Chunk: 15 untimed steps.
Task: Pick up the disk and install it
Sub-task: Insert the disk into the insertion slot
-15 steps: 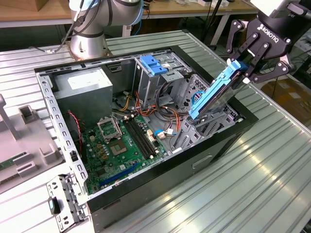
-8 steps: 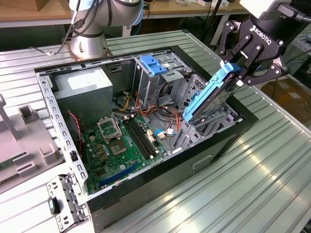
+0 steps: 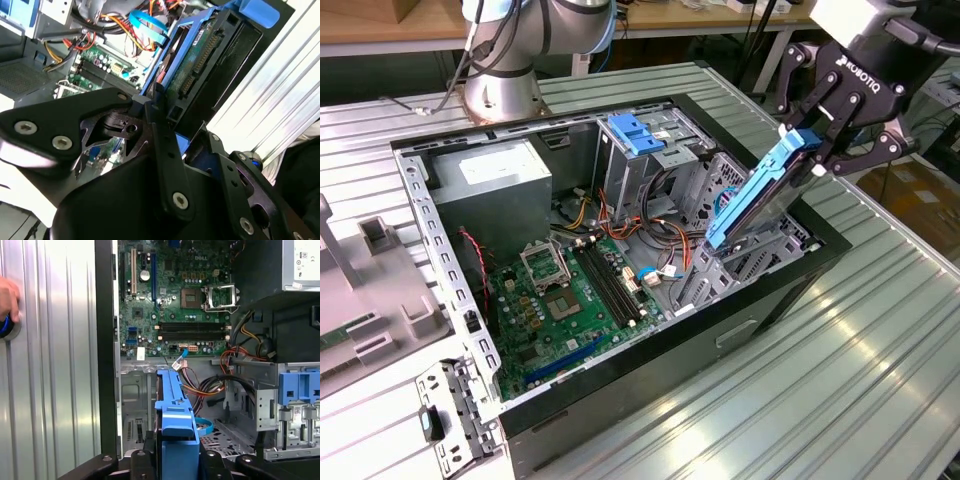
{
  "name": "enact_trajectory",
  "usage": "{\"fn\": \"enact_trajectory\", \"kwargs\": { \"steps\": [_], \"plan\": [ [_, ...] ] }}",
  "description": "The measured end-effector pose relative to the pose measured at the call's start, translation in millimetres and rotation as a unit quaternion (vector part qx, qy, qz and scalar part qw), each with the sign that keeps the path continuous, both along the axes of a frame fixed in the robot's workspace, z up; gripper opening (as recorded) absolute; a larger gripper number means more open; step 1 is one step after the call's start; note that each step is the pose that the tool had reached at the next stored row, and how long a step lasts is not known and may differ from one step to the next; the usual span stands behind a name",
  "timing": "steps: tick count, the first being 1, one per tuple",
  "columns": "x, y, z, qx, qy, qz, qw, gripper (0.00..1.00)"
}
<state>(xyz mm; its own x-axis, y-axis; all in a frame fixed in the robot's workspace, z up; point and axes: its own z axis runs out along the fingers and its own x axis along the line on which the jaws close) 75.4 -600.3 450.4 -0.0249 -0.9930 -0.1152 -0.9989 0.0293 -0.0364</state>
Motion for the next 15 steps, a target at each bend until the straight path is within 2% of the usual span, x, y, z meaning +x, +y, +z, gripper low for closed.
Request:
{"fn": "enact_trajectory", "kwargs": {
  "steps": [1, 2, 7, 12, 15],
  "plan": [
    [0.0, 0.0, -0.1, 0.0001, -0.0027, 0.000, 1.00000, 0.36],
    [0.1, 0.0, -0.1, 0.0002, -0.0040, 0.000, 0.99999, 0.36],
    [0.0, 0.0, -0.1, 0.0003, -0.0040, 0.000, 0.99999, 0.36],
    [0.5, -1.8, -1.6, 0.0003, -0.0040, 0.000, 0.99999, 0.36],
    [2.8, -2.0, -3.3, -0.0032, -0.0040, 0.001, 0.99999, 0.36]
  ]
}}
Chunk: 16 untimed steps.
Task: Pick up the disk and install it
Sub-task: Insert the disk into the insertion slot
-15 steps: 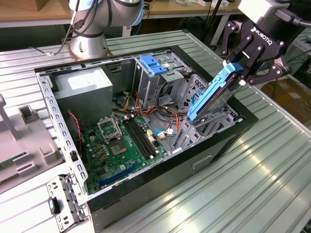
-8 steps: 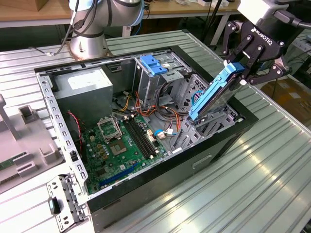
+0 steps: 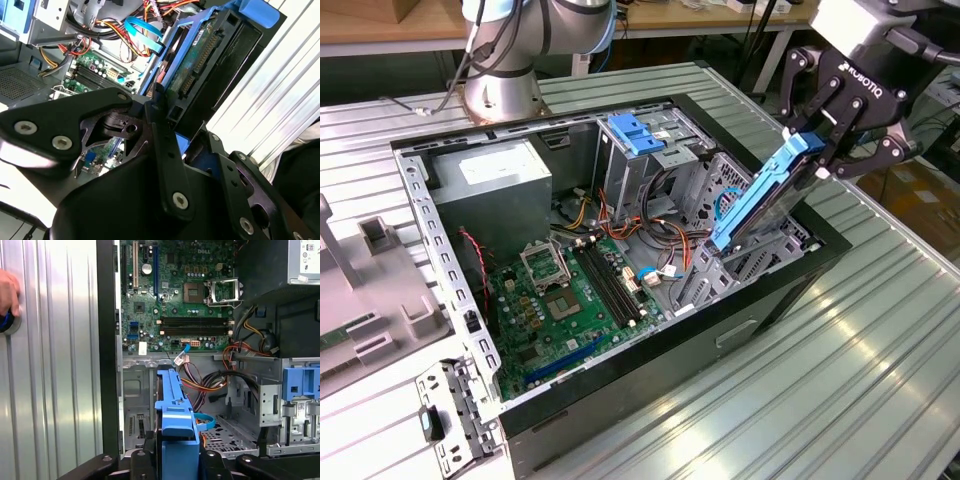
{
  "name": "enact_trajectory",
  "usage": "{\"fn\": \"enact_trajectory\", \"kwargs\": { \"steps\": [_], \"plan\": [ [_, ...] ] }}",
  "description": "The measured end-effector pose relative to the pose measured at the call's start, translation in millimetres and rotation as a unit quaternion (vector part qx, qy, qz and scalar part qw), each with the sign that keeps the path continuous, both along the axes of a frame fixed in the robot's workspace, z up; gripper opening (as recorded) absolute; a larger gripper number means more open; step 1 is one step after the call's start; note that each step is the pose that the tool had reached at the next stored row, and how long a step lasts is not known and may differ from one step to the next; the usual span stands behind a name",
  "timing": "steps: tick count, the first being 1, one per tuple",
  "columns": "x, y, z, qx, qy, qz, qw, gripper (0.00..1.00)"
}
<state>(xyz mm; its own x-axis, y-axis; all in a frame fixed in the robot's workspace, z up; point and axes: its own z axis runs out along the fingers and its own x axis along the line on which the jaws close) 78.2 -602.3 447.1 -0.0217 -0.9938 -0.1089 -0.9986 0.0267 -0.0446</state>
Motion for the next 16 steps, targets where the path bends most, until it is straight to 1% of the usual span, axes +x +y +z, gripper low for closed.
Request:
{"fn": "enact_trajectory", "kwargs": {
  "steps": [2, 4, 7, 10, 16],
  "plan": [
    [0.2, 0.0, -0.4, -0.0020, 0.0000, 0.000, 1.00000, 0.36],
    [0.2, 0.0, -1.4, -0.0029, 0.0000, 0.001, 1.00000, 0.36],
    [0.2, -0.2, -3.7, -0.0032, 0.0000, 0.001, 0.99999, 0.36],
    [0.2, -0.8, -8.5, -0.0031, 0.0000, 0.001, 0.99999, 0.36],
    [0.2, -2.6, -15.3, -0.0031, 0.0000, 0.001, 1.00000, 0.36]
  ]
}}
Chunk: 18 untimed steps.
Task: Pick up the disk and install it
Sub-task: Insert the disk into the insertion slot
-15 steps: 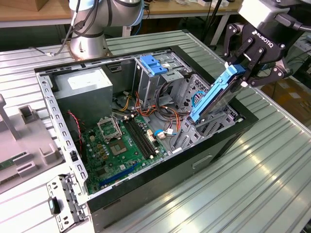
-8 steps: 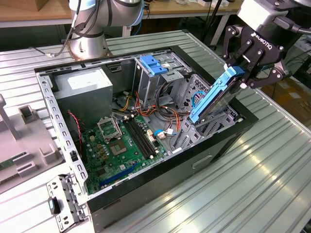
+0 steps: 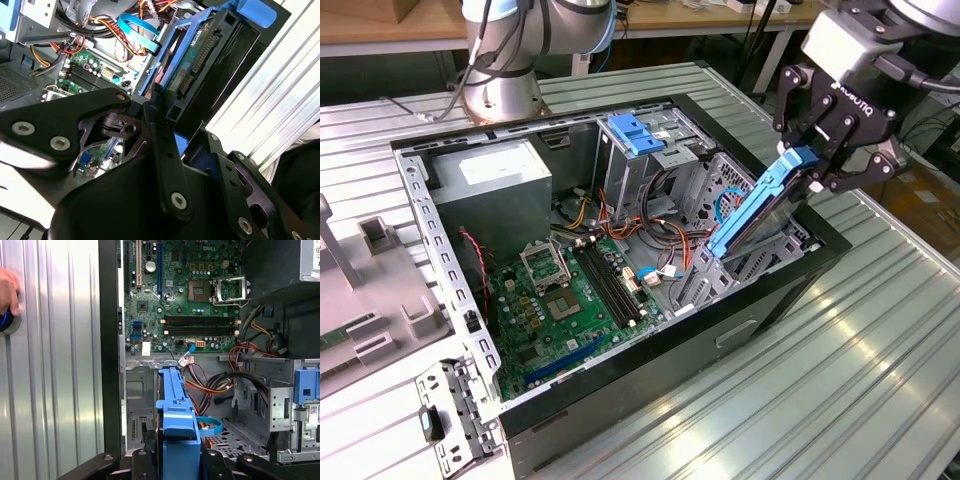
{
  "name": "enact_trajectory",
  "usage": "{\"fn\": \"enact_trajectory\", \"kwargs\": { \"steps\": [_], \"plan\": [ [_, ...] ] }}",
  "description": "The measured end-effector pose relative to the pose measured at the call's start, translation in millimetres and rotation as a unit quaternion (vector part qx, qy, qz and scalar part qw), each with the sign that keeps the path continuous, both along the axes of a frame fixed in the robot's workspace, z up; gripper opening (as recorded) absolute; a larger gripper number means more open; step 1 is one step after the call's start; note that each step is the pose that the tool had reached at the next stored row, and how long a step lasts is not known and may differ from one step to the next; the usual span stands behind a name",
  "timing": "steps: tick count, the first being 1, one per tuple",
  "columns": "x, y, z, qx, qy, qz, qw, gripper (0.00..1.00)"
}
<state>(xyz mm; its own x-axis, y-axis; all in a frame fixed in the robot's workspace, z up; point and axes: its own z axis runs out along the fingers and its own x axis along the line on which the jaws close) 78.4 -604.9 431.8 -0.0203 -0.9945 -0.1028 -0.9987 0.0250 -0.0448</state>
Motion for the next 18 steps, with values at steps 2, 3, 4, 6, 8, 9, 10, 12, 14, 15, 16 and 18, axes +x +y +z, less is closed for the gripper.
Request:
{"fn": "enact_trajectory", "kwargs": {
  "steps": [2, 3, 4, 6, 8, 9, 10, 12, 14, 15, 16, 18],
  "plan": [
    [0.0, -0.4, -1.9, -0.0001, 0.0000, 0.000, 1.00000, 0.36],
    [0.0, -0.6, -2.9, 0.0000, 0.0000, 0.000, 1.00000, 0.36],
    [0.0, -0.7, -4.3, -0.0001, 0.0000, 0.000, 1.00000, 0.36],
    [0.0, -0.8, -7.3, -0.0001, 0.0000, 0.000, 1.00000, 0.36],
    [0.0, -0.9, -8.6, -0.0001, 0.0000, 0.000, 1.00000, 0.36],
    [0.0, -0.9, -9.2, -0.0001, 0.0000, 0.000, 1.00000, 0.36],
    [0.0, -0.9, -10.1, -0.0001, 0.0000, 0.000, 1.00000, 0.36],
    [0.0, -0.9, -11.5, -0.0001, 0.0000, 0.000, 1.00000, 0.36],
    [0.0, -0.9, -12.7, -0.0001, 0.0000, 0.000, 1.00000, 0.36],
    [0.0, -0.9, -12.7, -0.0001, 0.0000, 0.000, 1.00000, 0.36],
    [0.0, -0.9, -12.8, -0.0002, 0.0000, 0.000, 1.00000, 0.36],
    [0.0, -0.9, -12.9, -0.0001, 0.0000, 0.000, 1.00000, 0.36]
  ]
}}
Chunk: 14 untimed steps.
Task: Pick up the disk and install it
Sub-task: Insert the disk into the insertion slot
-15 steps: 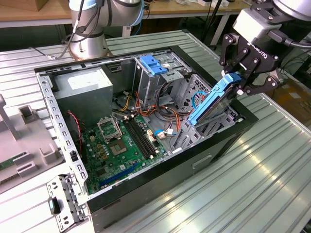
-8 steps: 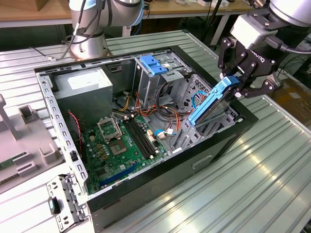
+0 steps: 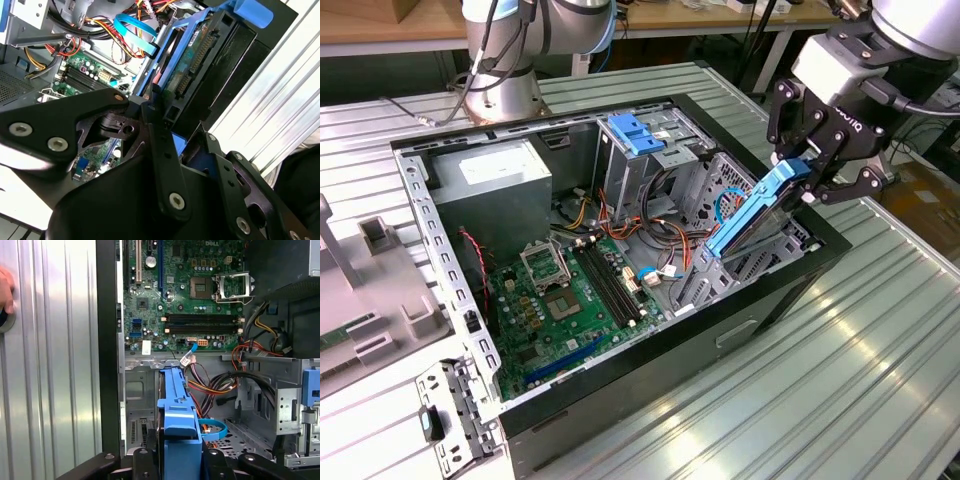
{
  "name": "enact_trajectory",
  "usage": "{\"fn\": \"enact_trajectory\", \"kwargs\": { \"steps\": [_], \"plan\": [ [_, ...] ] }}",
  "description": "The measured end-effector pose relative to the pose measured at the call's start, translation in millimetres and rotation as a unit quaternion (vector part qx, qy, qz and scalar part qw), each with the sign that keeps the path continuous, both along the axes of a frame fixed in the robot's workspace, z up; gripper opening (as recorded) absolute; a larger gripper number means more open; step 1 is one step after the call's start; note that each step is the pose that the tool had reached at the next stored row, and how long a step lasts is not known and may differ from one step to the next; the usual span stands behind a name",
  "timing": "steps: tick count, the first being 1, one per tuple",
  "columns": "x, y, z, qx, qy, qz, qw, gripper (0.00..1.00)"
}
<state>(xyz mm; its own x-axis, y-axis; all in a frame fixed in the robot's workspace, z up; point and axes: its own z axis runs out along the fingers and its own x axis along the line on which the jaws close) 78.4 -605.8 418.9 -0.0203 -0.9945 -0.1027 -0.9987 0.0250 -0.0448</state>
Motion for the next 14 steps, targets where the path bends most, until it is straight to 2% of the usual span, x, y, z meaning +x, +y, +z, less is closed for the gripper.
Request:
{"fn": "enact_trajectory", "kwargs": {
  "steps": [3, 4, 12, 14],
  "plan": [
    [0.0, 0.0, -0.2, 0.0000, 0.0000, 0.000, 1.00000, 0.37],
    [0.0, 0.0, -0.2, 0.0000, 0.0000, 0.000, 1.00000, 0.44],
    [0.0, 0.0, -0.5, 0.0000, 0.0000, 0.000, 1.00000, 0.44],
    [0.0, -0.1, 1.5, 0.0007, 0.0000, 0.000, 1.00000, 0.44]
  ]
}}
